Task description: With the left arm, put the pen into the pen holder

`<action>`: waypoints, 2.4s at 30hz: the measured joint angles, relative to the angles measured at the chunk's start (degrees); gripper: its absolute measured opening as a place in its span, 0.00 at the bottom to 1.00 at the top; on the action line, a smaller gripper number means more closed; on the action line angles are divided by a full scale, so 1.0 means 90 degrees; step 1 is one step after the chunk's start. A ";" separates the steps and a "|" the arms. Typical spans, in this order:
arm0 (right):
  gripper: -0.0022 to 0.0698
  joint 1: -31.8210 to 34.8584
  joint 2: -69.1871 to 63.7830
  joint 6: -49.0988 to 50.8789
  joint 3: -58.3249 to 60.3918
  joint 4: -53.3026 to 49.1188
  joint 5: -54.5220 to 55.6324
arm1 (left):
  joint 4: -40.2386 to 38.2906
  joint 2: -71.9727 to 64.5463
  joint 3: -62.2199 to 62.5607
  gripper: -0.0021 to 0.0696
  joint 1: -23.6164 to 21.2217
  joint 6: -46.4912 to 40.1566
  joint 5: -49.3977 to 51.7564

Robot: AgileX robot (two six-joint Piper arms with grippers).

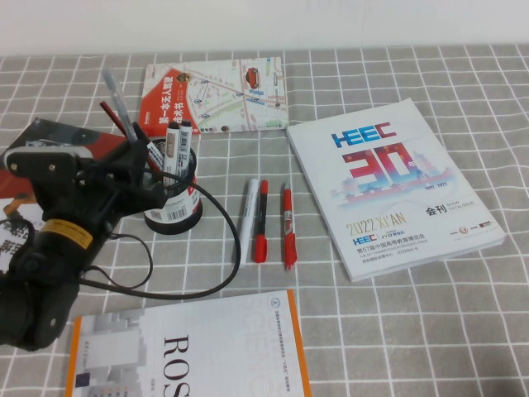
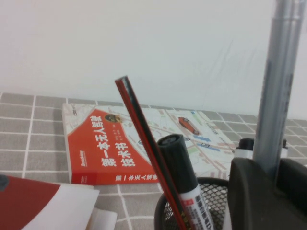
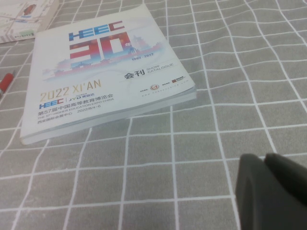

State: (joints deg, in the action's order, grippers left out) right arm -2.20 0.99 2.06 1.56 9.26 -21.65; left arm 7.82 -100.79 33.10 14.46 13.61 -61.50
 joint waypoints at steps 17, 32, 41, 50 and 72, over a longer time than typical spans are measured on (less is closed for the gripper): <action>0.01 0.0000 0.0000 0.0000 0.0000 0.0000 0.0000 | 0.0018 -0.0119 0.0000 0.10 0.0000 -0.0013 0.0408; 0.01 0.0000 0.0000 0.0000 0.0000 0.0000 0.0000 | 0.0030 -0.0123 0.0014 0.45 0.0000 -0.0013 0.0432; 0.01 0.0000 0.0000 0.0000 0.0000 0.0000 0.0000 | 0.0030 0.0549 -0.0200 0.45 0.0000 -0.0026 0.0479; 0.01 0.0000 0.0000 0.0000 0.0000 0.0000 0.0000 | 0.0150 0.2779 -0.0828 0.05 0.0000 0.0252 0.2092; 0.01 0.0000 0.0000 0.0000 0.0000 0.0000 0.0000 | 0.0525 0.9083 -0.0901 0.03 0.0000 0.0920 0.8572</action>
State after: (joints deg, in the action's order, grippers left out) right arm -2.20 0.99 2.06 1.56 9.26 -21.65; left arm 12.55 -19.04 24.98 14.46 21.89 15.64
